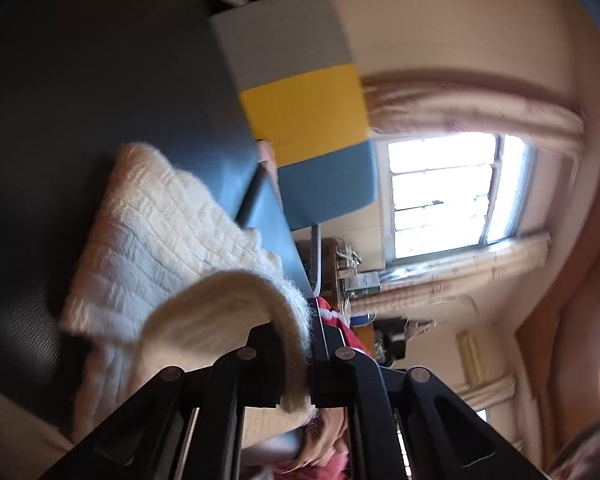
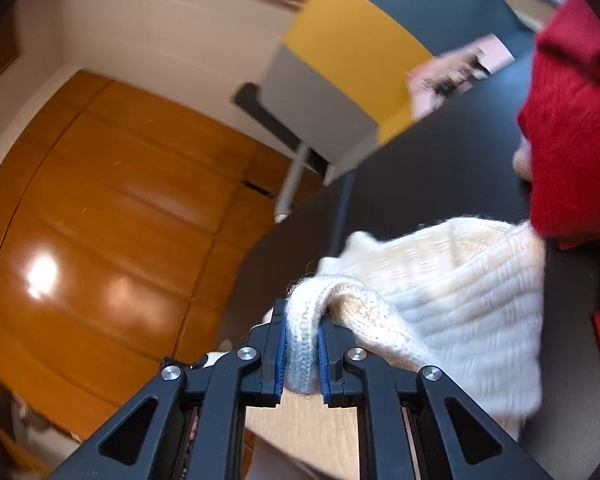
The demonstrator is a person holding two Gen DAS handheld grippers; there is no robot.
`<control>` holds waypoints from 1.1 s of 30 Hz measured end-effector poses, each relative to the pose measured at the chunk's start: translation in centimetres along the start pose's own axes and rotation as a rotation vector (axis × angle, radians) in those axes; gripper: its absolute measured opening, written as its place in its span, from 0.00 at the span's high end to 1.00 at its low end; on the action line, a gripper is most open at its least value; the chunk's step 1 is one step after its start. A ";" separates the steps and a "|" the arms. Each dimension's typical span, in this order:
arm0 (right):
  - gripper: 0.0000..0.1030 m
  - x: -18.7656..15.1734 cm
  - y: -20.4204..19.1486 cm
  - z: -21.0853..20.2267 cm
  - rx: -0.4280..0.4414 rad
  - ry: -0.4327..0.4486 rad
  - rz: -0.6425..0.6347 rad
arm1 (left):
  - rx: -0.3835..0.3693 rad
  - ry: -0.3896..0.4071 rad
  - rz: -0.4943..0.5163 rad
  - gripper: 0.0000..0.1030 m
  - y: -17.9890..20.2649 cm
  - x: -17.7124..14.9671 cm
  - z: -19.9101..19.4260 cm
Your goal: Fold clothes
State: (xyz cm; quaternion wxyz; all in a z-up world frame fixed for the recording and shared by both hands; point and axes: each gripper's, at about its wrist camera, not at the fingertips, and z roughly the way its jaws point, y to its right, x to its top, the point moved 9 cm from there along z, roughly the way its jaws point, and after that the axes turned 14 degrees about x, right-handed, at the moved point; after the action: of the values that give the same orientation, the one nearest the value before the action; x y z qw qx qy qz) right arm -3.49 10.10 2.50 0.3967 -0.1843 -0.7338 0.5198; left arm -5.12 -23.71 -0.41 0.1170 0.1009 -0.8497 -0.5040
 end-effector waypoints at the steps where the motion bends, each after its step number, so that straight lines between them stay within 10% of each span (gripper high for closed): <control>1: 0.87 0.7 1.0 0.8 -0.027 0.001 0.023 | 0.015 0.001 -0.026 0.93 -0.6 0.6 0.9; 12: 0.75 1.5 10.3 1.1 -0.166 0.094 0.199 | 0.176 0.041 -0.075 0.87 -3.8 3.9 6.8; 16: 0.35 2.5 8.2 -0.6 -0.215 0.208 0.085 | 0.200 0.170 -0.027 0.69 -2.3 4.6 4.3; 18: 0.33 2.7 5.9 -0.8 -0.264 0.217 -0.050 | 0.249 0.272 0.036 0.67 -1.1 4.8 2.8; 28: 0.52 0.3 3.7 4.4 -0.746 -0.162 -0.664 | 0.562 0.235 0.399 0.68 1.4 0.9 9.4; 33: 0.42 1.8 5.9 2.7 -0.720 -0.168 -0.543 | 0.604 0.368 0.294 0.66 0.2 3.4 6.6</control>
State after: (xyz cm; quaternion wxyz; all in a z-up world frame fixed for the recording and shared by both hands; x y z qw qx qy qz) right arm -7.51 12.02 -2.58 0.3683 -0.0689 -0.9191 0.1221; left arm -10.37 -19.11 -2.98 0.3036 0.0968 -0.9302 -0.1821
